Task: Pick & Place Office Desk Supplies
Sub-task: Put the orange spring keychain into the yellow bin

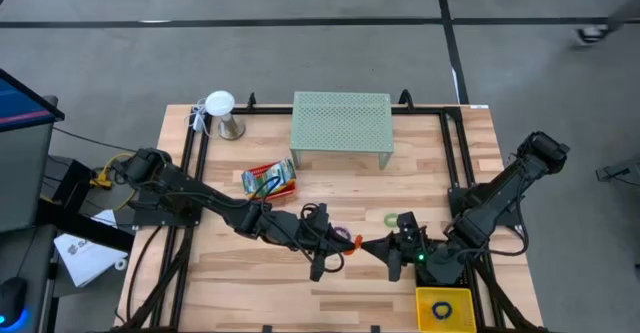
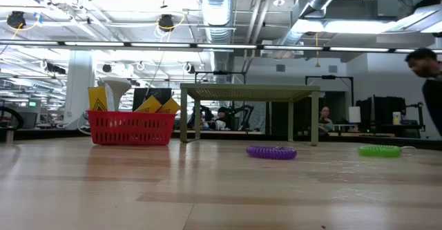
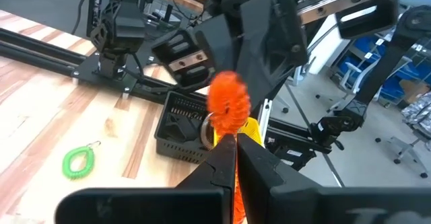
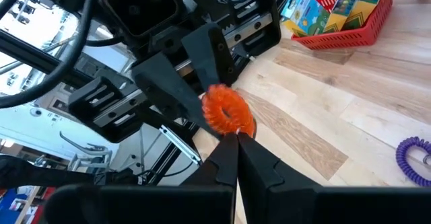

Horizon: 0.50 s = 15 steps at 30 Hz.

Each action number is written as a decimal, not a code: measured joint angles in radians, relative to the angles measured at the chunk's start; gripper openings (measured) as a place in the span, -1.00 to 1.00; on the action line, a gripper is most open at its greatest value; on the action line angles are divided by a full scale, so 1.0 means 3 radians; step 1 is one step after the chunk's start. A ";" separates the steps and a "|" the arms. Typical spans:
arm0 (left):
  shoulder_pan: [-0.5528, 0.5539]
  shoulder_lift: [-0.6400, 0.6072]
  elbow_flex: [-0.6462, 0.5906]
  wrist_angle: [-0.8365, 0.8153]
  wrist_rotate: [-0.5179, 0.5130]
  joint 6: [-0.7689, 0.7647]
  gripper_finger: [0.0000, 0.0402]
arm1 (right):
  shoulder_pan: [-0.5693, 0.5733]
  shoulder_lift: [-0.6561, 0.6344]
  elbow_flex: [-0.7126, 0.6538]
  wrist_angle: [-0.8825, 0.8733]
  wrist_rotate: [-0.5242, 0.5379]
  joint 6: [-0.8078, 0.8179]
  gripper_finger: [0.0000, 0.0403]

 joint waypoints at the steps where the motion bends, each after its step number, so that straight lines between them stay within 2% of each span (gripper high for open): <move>1: 0.0000 0.0000 0.0000 -0.0019 0.0000 0.0000 -1.00 | 0.0016 0.0000 0.0000 -0.0001 0.0019 0.0001 -1.00; 10: -0.0003 0.0000 0.0000 -0.0127 0.0158 -0.0007 -0.99 | 0.0188 0.0000 0.0000 0.0005 0.0256 0.0117 -1.00; 15: -0.0017 -0.0027 0.0000 -0.0185 0.0363 -0.0009 -0.87 | 0.0245 0.0000 0.0001 0.0072 0.0358 0.0117 -1.00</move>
